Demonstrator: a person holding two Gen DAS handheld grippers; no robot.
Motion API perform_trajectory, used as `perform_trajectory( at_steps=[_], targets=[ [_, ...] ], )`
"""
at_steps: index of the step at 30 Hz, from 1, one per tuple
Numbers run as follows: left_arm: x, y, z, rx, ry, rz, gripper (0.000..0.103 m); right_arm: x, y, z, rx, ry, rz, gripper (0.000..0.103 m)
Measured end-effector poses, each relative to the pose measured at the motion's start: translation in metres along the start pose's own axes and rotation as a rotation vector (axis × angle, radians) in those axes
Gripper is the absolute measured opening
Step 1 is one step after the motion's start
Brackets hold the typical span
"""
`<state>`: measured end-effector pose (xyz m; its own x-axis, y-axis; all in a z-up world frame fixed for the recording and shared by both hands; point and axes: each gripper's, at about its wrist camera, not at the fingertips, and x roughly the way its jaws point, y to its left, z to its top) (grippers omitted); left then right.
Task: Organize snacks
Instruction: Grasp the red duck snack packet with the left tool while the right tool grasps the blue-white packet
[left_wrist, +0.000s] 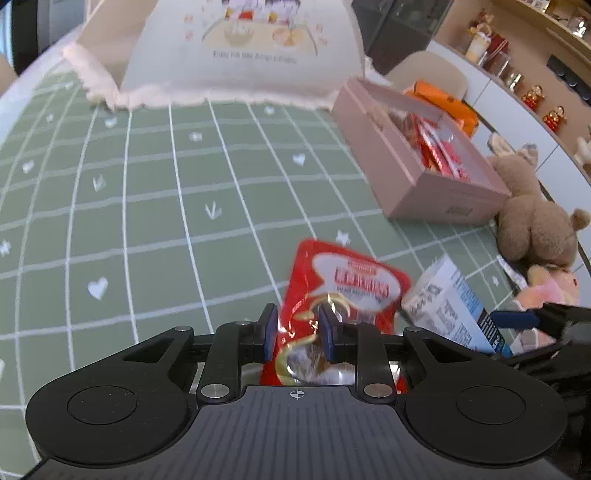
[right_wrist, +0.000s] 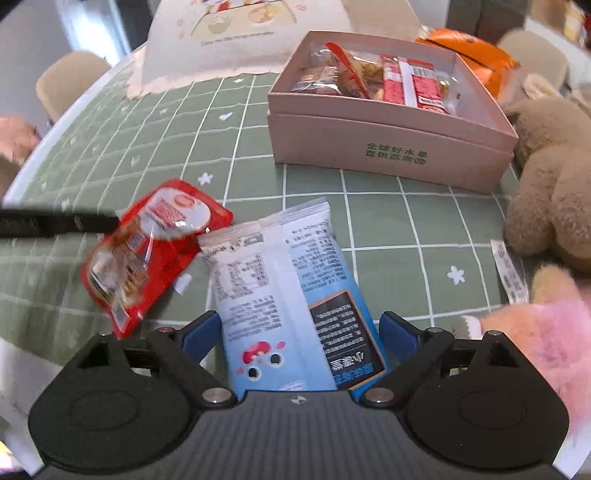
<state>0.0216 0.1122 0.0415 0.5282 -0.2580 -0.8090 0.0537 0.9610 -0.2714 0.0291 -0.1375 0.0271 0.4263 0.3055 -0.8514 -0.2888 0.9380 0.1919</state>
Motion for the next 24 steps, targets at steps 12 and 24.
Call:
perform_trajectory(
  at_steps=[12,24],
  targets=[
    [0.001,-0.009,-0.007,-0.021,0.013,-0.009,0.027,0.021,0.026,0.024,-0.019,-0.009,-0.035,0.093],
    [0.001,-0.013,-0.006,0.023,0.021,0.005,0.027,0.008,0.026,0.008,-0.005,-0.037,-0.028,0.093]
  ],
)
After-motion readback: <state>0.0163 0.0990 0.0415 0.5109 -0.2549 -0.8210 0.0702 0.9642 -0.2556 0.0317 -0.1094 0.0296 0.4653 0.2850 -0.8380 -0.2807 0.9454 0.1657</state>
